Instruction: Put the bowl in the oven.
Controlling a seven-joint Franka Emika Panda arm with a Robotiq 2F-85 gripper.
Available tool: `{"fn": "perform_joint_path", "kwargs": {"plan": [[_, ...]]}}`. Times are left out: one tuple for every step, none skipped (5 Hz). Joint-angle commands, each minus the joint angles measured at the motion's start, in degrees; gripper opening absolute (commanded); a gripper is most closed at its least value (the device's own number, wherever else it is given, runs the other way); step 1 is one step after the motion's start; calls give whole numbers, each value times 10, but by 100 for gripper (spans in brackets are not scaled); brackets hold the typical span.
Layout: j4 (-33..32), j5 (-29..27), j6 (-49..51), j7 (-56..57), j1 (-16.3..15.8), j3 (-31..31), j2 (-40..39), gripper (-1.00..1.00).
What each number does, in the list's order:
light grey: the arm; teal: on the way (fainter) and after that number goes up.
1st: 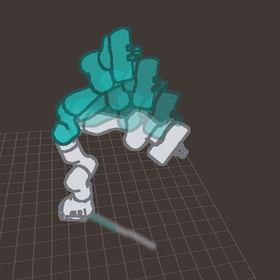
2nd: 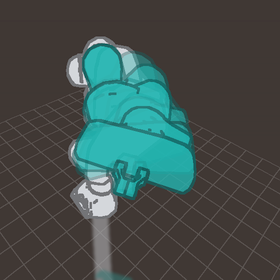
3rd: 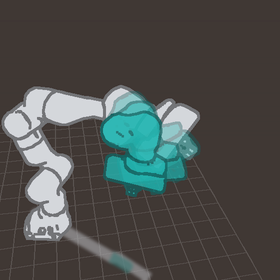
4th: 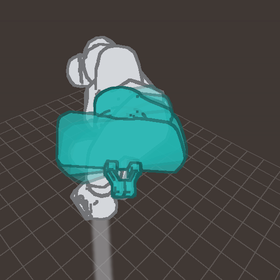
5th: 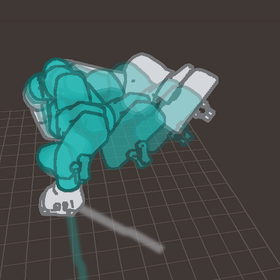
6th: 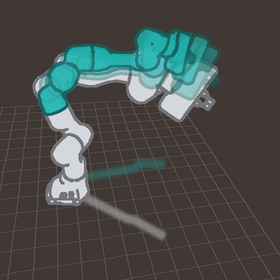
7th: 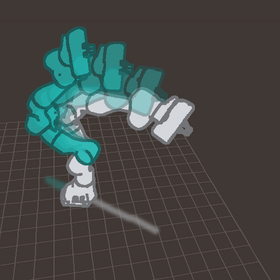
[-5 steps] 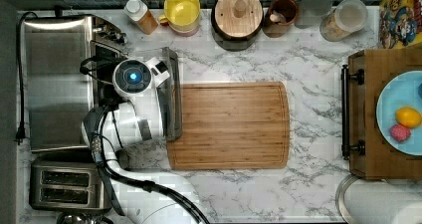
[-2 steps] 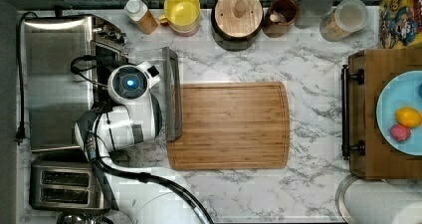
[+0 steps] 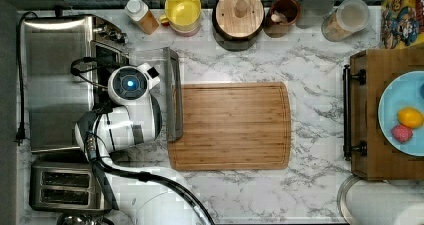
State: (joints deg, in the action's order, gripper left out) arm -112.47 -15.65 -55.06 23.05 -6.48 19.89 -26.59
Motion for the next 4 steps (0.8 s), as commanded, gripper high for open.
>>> {"fn": "perform_joint_path", "kwargs": {"plan": [[63, -82, -9, 39, 22, 50, -38, -100], [68, -88, -11, 36, 11, 48, -50, -100], [62, -84, -29, 22, 14, 45, -46, 0], [57, -121, -24, 42, 47, 64, -32, 0]]}}
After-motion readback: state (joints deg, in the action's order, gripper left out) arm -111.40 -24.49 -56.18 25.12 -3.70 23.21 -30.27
